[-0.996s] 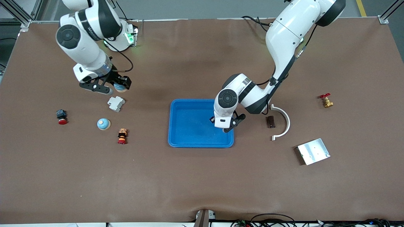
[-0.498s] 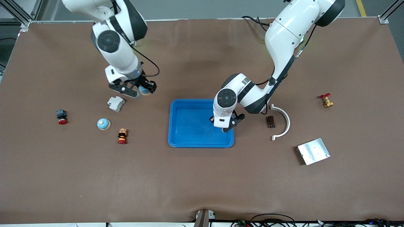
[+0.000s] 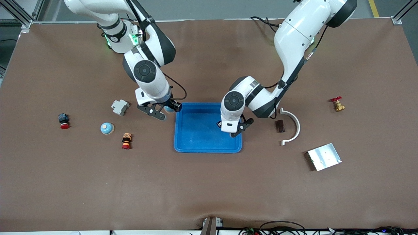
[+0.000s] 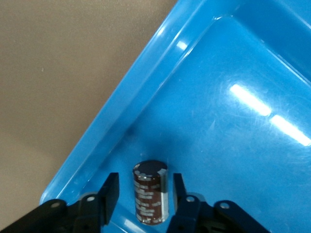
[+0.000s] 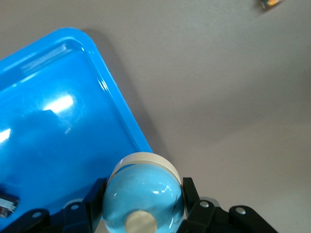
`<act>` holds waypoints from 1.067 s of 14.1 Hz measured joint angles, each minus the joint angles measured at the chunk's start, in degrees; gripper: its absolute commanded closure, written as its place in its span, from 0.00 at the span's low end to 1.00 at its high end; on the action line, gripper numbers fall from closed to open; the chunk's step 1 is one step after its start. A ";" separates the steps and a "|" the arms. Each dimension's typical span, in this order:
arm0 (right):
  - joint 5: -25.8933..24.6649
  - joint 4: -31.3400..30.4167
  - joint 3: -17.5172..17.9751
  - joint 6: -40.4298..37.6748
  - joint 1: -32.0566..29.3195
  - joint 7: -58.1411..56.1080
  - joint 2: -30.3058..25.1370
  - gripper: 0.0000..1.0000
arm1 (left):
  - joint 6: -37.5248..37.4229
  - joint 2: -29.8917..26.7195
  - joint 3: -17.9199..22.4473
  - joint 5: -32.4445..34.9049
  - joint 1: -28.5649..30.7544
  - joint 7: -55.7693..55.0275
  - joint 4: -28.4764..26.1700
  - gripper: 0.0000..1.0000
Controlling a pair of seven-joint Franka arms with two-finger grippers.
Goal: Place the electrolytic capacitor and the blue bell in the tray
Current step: 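Release the capacitor in the tray while the right gripper carries the bell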
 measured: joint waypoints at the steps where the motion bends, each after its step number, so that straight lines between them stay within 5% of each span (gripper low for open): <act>1: 0.01 0.41 -0.03 1.07 0.00 0.13 0.77 1.00 | 0.03 0.00 0.00 0.02 0.00 0.00 0.10 0.16; 2: 0.01 0.52 -0.04 2.29 0.02 0.47 1.51 1.00 | 0.05 0.00 0.02 0.05 -0.01 -0.01 0.26 0.00; 15: -0.04 5.47 -0.06 10.70 4.52 7.26 13.59 1.00 | -2.05 -2.90 0.68 7.99 2.13 1.53 2.19 0.00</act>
